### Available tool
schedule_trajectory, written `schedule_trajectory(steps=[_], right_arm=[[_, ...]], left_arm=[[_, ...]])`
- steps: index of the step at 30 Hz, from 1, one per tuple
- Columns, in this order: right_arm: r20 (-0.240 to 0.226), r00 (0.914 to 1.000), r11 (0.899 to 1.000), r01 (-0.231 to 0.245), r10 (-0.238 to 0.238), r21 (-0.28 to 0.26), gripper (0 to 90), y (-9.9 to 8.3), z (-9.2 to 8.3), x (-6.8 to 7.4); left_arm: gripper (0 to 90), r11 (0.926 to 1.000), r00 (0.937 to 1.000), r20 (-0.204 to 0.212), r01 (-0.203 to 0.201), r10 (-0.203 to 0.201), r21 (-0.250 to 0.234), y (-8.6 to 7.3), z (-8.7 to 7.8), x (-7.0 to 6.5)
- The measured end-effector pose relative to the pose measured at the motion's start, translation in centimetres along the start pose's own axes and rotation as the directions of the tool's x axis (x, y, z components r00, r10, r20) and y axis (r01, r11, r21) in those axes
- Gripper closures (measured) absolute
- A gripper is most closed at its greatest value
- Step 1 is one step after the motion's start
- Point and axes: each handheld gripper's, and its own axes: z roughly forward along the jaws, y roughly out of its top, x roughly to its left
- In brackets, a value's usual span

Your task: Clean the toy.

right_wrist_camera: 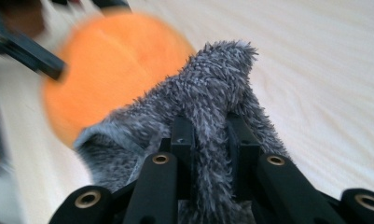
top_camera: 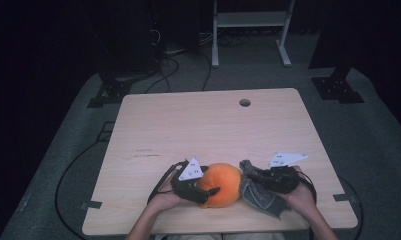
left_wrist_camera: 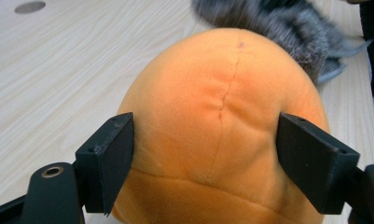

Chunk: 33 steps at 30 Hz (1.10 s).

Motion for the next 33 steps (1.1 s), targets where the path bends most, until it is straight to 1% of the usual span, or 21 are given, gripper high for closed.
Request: schedule_trajectory(steps=[5,7,8,9,10,11,13,14,15,16,17,19,20,21,22,24,25,27,28,30,33], right_arm=[[-0.01,0.9998,0.998,0.018,-0.019,-0.055,74.7,0.9,-0.6,0.5],[-0.096,0.995,0.997,0.023,-0.029,-0.07,74.4,0.9,-0.1,1.1],[-0.159,0.9869,0.997,0.015,-0.027,-0.082,74.4,0.9,0.1,1.2],[-0.182,0.9829,0.997,0.012,-0.027,-0.081,74.4,0.8,0.5,1.4],[-0.182,0.9829,0.997,0.012,-0.027,-0.081,74.4,0.8,0.5,1.4],[-0.149,0.9882,0.999,0.03,-0.036,-0.046,74.4,0.6,1.3,1.4],[-0.152,0.9883,0.999,0.011,-0.016,-0.034,74.5,0.4,1.7,1.2],[-0.11,0.9939,1.0,-0.008,0.009,0.012,74.7,0.0,2.2,0.6],[-0.11,0.9939,1.0,-0.008,0.009,0.012,74.7,0.0,2.2,0.6],[-0.058,0.9983,0.999,0.002,0.001,0.052,75.0,-0.2,2.1,0.3],[-0.053,0.9986,0.999,0.004,-0.001,0.047,75.0,-0.3,1.9,0.3],[-0.093,0.9956,1.0,-0.004,0.003,-0.01,74.8,0.0,1.2,0.5],[-0.093,0.9956,1.0,-0.004,0.003,-0.01,74.8,0.0,1.2,0.5],[-0.118,0.993,0.999,0.003,-0.007,-0.036,74.7,0.3,1.1,0.8],[-0.123,0.9918,0.999,0.028,-0.033,-0.044,74.4,0.6,1.6,1.4],[-0.104,0.994,0.999,0.033,-0.034,-0.017,74.3,0.5,2.2,1.3],[-0.09,0.9958,1.0,0.018,-0.018,-0.001,74.4,0.4,2.2,0.9],[0.005,1.0,0.998,0.004,-0.004,0.059,74.9,-0.2,2.4,0.0],[0.007,0.9999,0.998,-0.016,0.015,0.068,74.9,-0.6,2.3,-0.4],[-0.019,0.9991,0.999,-0.037,0.037,0.024,74.7,-0.5,1.9,-0.6],[-0.085,0.9962,0.997,-0.026,0.019,-0.077,74.2,0.9,1.3,0.5]], left_arm=[[21.1,1.0,1.0,0.005,0.0,0.0,0.0,-0.1,-0.1,0.1],[21.1,1.0,0.9999,0.011,0.003,-0.003,-0.002,-0.2,-0.2,0.2],[21.1,0.9999,0.9997,0.02,0.011,-0.011,0.002,-0.4,-0.4,0.4],[21.1,0.9999,0.9997,0.02,0.012,-0.012,0.002,-0.6,-0.5,0.4],[21.1,0.9999,0.9997,0.02,0.012,-0.012,0.002,-0.6,-0.5,0.4],[21.1,0.9998,0.9995,0.023,0.02,-0.02,0.003,-0.8,-0.6,0.6],[21.1,0.9997,0.9995,0.022,0.022,-0.022,0.003,-0.9,-0.6,0.6],[21.1,0.9998,0.9996,0.019,0.019,-0.019,0.004,-0.8,-0.5,0.5],[21.1,0.9998,0.9996,0.019,0.019,-0.019,0.004,-0.8,-0.5,0.5],[21.1,0.9999,0.9997,0.023,0.011,-0.011,0.007,-0.8,-0.5,0.5],[21.2,0.9999,0.9997,0.023,0.011,-0.011,0.007,-0.8,-0.5,0.5],[21.1,1.0,0.9997,0.024,0.004,-0.004,0.008,-0.8,-0.5,0.5],[21.1,1.0,0.9997,0.024,0.001,-0.001,0.008,-0.8,-0.5,0.5],[21.2,1.0,0.9997,0.025,0.0,0.0,0.007,-0.8,-0.5,0.5],[21.1,1.0,0.9997,0.025,0.001,-0.001,0.005,-0.9,-0.5,0.5],[21.1,1.0,0.9997,0.024,0.004,-0.004,0.001,-1.0,-0.5,0.6],[21.1,1.0,0.9997,0.023,0.001,-0.001,-0.002,-1.0,-0.4,0.5],[21.1,1.0,0.9997,0.024,-0.004,0.005,-0.004,-1.0,-0.5,0.5],[21.1,0.9999,0.9997,0.024,-0.01,0.01,0.001,-0.9,-0.5,0.4],[21.1,0.9999,0.9995,0.026,-0.017,0.017,0.002,-0.8,-0.4,0.3],[21.1,0.9994,0.999,0.029,-0.034,0.034,0.009,-0.7,-0.3,0.0]])
